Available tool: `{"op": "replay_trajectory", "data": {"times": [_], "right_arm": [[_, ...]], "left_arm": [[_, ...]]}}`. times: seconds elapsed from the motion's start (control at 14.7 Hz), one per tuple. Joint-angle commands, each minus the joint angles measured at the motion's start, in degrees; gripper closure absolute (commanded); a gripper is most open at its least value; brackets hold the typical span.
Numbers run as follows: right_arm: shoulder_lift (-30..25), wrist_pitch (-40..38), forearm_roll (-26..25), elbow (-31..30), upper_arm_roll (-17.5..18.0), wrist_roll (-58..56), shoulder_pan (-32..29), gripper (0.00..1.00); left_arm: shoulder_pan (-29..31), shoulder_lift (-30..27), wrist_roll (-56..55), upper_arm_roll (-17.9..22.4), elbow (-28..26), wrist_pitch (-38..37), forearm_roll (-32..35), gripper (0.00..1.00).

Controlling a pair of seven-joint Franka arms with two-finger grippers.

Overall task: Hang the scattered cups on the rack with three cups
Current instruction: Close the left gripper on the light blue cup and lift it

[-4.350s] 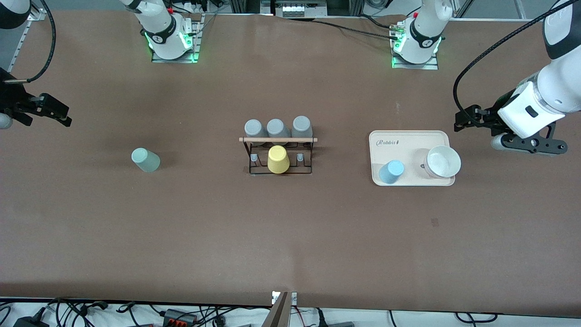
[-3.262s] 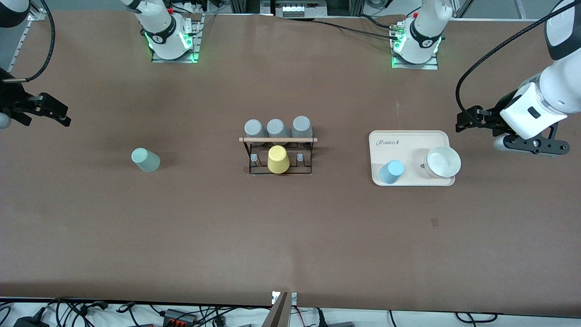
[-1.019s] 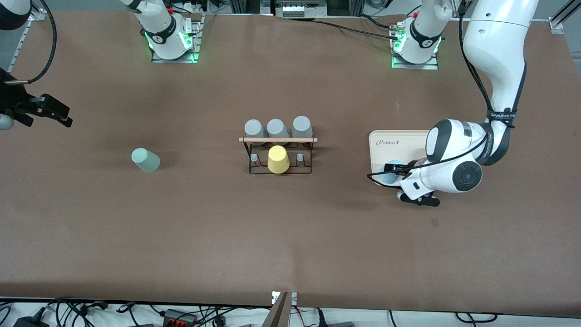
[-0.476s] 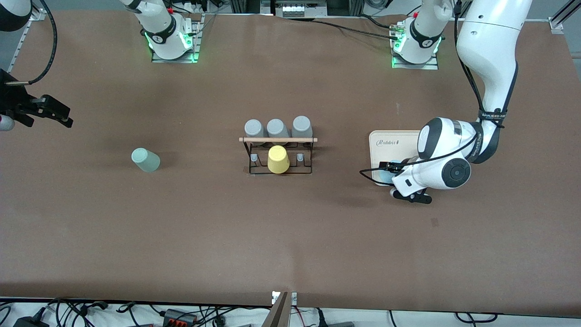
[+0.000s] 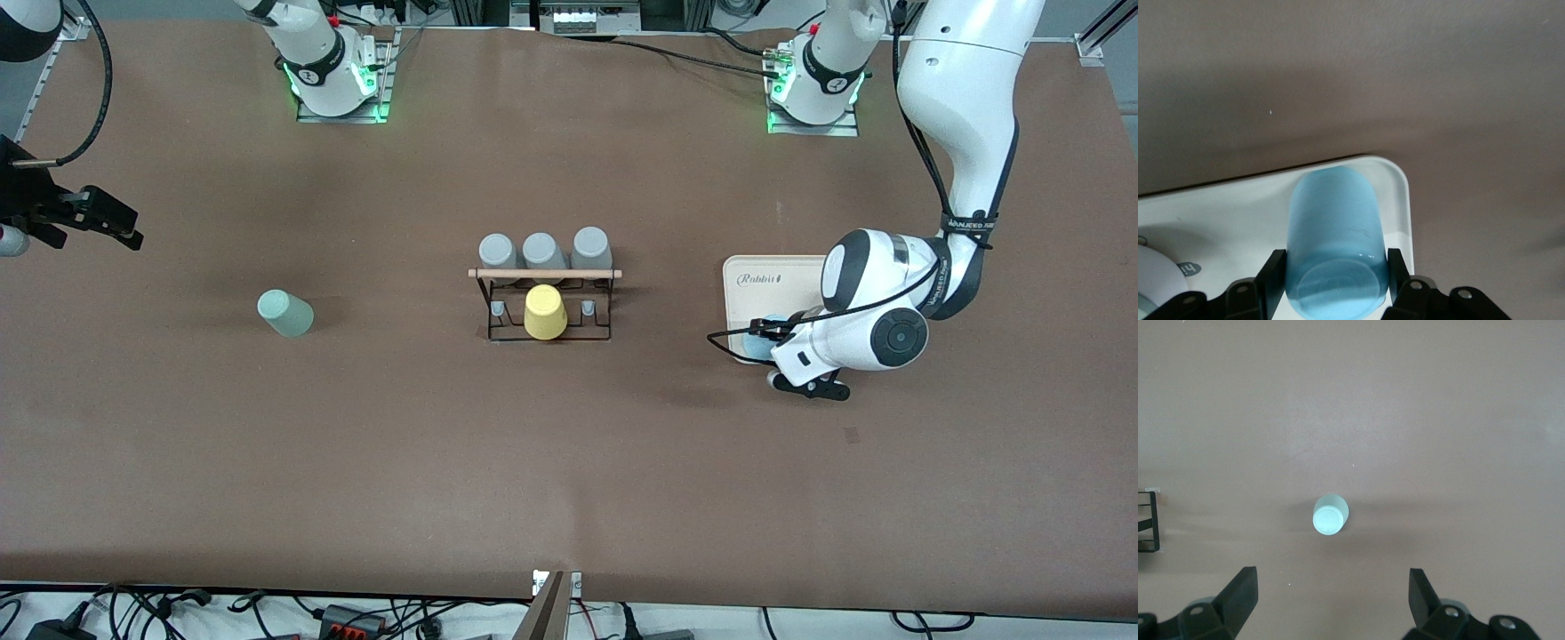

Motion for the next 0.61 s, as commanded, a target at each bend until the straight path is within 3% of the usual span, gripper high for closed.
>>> {"op": "replay_trajectory", "data": {"times": [0.0, 0.2, 0.41, 0.54], "right_arm": [[0.52, -1.00, 0.02, 1.37, 0.31, -0.08, -0.42, 0.00], [0.43, -0.83, 0.19, 1.46, 0.31, 0.00, -0.51, 0.00], [0.34, -0.83, 0.19, 1.46, 0.31, 0.00, -0.51, 0.00], [0.34, -0.83, 0.19, 1.46, 0.31, 0.00, -0.42, 0.00]], "left_arm": [[-0.99, -2.96, 0.12, -2.34, 7.58, -9.47, 0.18, 0.86], [-1.34, -2.96, 0.20, -3.93, 19.63, -23.11, -0.43, 0.90], [-1.61, -2.44, -1.54, -7.61, 24.57, -24.99, -6.66, 0.90], [-2.75, -2.43, -8.37, -7.71, 27.22, -25.34, -6.59, 0.94]]}}
